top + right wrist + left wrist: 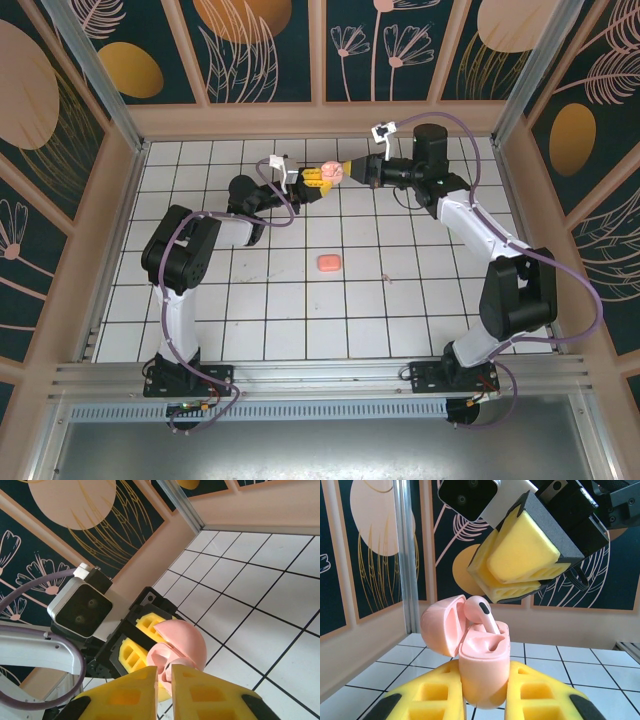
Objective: Insert the wireless bluetooth earbuds into the charging case
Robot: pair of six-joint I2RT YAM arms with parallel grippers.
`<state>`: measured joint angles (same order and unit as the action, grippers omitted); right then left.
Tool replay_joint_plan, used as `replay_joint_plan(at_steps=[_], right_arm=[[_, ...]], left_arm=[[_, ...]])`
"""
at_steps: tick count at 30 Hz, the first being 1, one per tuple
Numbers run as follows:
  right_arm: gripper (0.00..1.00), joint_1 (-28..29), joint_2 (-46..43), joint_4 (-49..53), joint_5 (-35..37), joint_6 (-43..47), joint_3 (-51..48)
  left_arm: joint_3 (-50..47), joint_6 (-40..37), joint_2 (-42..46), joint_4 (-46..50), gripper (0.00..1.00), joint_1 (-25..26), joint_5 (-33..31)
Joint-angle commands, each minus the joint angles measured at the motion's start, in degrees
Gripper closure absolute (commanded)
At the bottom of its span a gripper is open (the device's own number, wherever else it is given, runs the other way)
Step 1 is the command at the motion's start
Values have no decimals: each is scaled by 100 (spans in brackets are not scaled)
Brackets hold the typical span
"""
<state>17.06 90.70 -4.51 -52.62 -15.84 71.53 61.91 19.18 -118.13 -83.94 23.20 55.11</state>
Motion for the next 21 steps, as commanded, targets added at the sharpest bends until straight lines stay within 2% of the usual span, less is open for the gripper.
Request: replay_joint_plan(at_steps=[1,21], right_arm=[[87,76,56,-34,-178,13,155],[94,246,252,692,-310,478,494]], left_arm=[[154,38,229,-105,85,-9,88],[168,26,238,9,86,-8,87]])
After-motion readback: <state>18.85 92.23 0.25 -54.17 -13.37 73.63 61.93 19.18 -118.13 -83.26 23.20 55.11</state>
